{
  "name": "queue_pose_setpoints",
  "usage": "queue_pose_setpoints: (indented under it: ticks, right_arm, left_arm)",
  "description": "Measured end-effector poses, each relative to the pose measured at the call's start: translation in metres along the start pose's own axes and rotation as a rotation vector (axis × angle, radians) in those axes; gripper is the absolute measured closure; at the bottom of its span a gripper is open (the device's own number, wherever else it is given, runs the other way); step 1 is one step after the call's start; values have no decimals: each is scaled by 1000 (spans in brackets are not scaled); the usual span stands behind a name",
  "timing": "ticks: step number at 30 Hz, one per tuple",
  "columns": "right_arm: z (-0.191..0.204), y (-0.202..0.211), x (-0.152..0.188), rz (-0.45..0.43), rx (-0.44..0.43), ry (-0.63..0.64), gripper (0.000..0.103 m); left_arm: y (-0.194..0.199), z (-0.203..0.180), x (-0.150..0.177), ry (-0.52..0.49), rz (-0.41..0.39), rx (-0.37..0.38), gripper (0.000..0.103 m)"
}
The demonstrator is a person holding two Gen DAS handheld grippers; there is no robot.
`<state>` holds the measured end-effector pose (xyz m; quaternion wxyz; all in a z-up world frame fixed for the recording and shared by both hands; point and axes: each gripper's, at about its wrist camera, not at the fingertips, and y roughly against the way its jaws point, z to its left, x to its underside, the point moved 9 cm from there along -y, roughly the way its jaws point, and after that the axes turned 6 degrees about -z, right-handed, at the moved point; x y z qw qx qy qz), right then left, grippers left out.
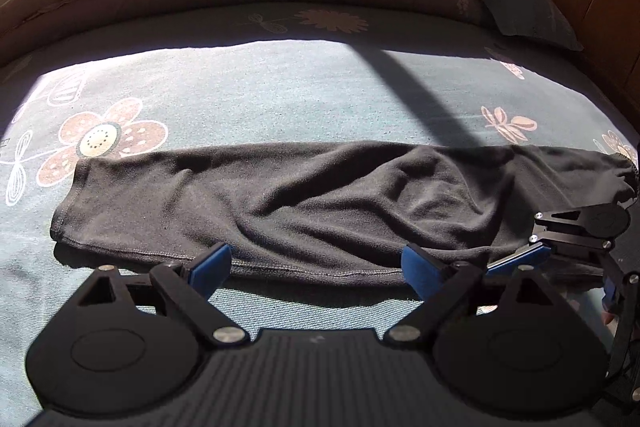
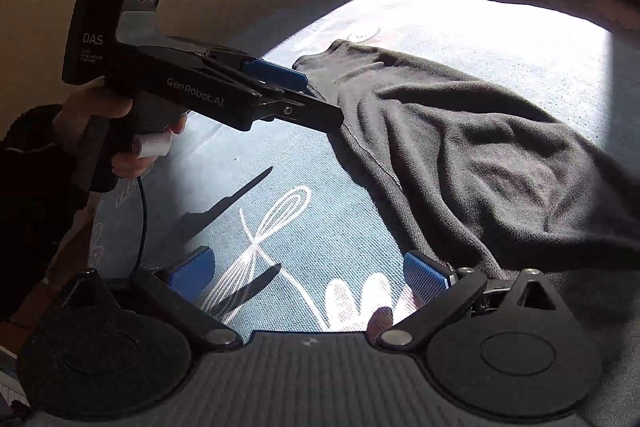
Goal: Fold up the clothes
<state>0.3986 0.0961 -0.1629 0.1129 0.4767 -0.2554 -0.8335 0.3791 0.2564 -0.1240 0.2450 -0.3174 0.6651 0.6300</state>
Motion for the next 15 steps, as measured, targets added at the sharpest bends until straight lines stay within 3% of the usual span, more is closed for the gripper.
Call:
queue_pose_setpoints:
  ticks: [2, 6, 8, 10, 11, 15]
  right_arm:
    - [-10, -10, -8, -23, 50, 9, 0]
    - [-28, -34, 5, 30, 89, -40, 0]
    - [-15, -31, 11, 38, 39, -68, 0]
    - [11, -27, 24, 116, -121, -101, 0]
    - [16, -25, 26, 124, -123, -80, 0]
    - [-4, -22, 11, 55, 53, -42, 0]
  left_arm:
    - [0, 0, -1, 9, -2, 6, 11]
    - [3, -3, 1, -1, -1, 12, 11]
    - [3, -4, 4, -14, 6, 15, 11]
    - [1, -5, 5, -21, 10, 21, 11]
    - [-1, -7, 3, -16, 8, 28, 11]
    - [-8, -13, -2, 4, 1, 55, 11]
